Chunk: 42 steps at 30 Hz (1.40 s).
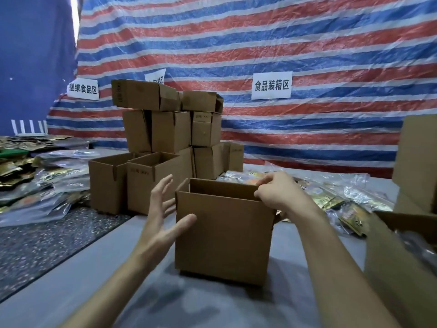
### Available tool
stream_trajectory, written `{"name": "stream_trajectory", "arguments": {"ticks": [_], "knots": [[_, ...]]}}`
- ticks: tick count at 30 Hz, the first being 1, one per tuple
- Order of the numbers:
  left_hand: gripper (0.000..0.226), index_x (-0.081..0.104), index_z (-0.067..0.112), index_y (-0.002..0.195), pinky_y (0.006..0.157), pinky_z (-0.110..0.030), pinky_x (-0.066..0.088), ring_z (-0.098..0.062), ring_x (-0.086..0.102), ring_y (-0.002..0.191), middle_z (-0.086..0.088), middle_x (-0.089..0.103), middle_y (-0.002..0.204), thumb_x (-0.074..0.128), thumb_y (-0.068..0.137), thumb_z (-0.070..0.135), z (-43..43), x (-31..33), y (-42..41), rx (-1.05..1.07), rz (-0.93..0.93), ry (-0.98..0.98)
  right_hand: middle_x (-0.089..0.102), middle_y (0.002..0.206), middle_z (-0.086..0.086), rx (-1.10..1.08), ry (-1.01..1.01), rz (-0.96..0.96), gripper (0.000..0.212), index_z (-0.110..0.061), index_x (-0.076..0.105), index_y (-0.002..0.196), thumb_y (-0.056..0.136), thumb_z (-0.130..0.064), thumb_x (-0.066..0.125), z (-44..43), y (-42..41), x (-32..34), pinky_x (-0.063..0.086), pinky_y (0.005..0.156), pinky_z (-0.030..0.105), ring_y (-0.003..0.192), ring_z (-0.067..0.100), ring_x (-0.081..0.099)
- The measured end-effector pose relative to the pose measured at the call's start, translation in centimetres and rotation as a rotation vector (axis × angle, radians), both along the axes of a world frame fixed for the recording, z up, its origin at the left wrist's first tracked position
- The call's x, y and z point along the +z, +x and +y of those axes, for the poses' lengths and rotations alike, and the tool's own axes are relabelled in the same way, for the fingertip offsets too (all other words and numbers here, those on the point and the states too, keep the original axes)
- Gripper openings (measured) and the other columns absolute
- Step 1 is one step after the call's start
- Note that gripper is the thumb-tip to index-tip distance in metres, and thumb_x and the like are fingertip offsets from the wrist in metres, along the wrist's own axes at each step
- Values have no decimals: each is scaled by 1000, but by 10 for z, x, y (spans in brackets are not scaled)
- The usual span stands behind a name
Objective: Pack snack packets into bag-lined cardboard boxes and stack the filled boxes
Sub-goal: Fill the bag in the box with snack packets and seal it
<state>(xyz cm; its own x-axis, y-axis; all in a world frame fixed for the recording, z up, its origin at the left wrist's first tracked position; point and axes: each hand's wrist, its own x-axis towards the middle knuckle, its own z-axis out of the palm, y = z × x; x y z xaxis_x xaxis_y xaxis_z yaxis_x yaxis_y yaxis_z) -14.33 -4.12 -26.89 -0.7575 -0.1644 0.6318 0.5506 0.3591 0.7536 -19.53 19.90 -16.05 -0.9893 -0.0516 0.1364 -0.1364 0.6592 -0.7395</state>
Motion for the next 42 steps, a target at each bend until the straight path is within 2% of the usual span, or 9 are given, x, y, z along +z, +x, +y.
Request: {"name": "stream_trajectory", "arguments": {"ticks": [3, 8, 13, 18, 23, 28, 33, 38, 42], "knots": [[119, 35, 43, 146, 94, -24, 53, -3, 61, 121, 8, 55, 145, 88, 45, 74, -9, -31, -10, -207, -232, 199, 61, 101, 3, 25, 0, 9, 21, -25, 60, 114, 101, -11, 51, -4, -2, -2, 62, 65, 36, 95, 24, 63], [101, 59, 25, 127, 77, -23, 59, -20, 73, 105, -1, 75, 117, 97, 41, 62, -21, -45, -13, -314, -354, 289, 63, 86, 1, 7, -122, -39, 36, -18, 62, 110, 103, -48, 45, -3, -12, -7, 46, 33, 20, 65, 20, 65], [93, 57, 18, 128, 71, -25, 60, -22, 74, 99, -5, 75, 114, 90, 44, 40, -29, -38, -10, -259, -285, 392, 74, 91, 11, -20, -653, -138, 42, -12, 65, 101, 104, -45, 40, 3, -38, -41, 57, 51, 31, 63, 25, 75], [94, 55, 14, 132, 71, -28, 60, -23, 74, 99, -8, 75, 115, 84, 45, 34, -28, -38, -9, -268, -268, 462, 64, 98, -5, 293, -38, 86, 33, -16, 73, 99, 97, 7, 49, -2, -47, -119, 47, 75, 23, 80, -3, 59], [89, 56, 19, 127, 69, -26, 60, -21, 74, 97, -4, 75, 111, 83, 44, 35, -30, -39, -10, -270, -225, 455, 61, 128, 8, 390, 283, -6, 15, -42, 59, 100, 101, -27, 53, -23, -51, -130, 42, 106, 56, 123, 34, 54], [91, 55, 17, 129, 70, -27, 61, -22, 74, 98, -6, 75, 112, 84, 44, 35, -28, -40, -12, -296, -214, 443, 68, 119, 10, 364, 344, -81, 11, -27, 63, 93, 99, -21, 56, -15, -60, -129, 47, 101, 54, 108, 30, 61], [84, 56, 21, 128, 73, -22, 59, -16, 74, 100, 2, 76, 112, 85, 51, 37, -23, -44, -13, -356, -226, 355, 64, 88, 21, 119, 254, -80, 15, 1, 63, 86, 95, -10, 59, 7, -69, -106, 47, 68, 39, 76, 28, 55], [89, 54, 23, 132, 77, -20, 58, -15, 71, 107, 4, 73, 118, 88, 52, 43, -22, -47, -12, -365, -260, 313, 69, 89, 16, -183, 207, -83, 14, 5, 67, 89, 78, 2, 74, 27, -68, -86, 44, 61, 33, 72, 26, 56], [98, 53, 28, 131, 79, -20, 58, -14, 70, 109, 6, 72, 121, 94, 46, 56, -16, -46, -9, -368, -268, 272, 47, 60, 7, -357, 40, 128, 18, -10, 53, 67, 78, 2, 58, 28, -67, -77, 30, 48, 28, 52, 20, 38]]}}
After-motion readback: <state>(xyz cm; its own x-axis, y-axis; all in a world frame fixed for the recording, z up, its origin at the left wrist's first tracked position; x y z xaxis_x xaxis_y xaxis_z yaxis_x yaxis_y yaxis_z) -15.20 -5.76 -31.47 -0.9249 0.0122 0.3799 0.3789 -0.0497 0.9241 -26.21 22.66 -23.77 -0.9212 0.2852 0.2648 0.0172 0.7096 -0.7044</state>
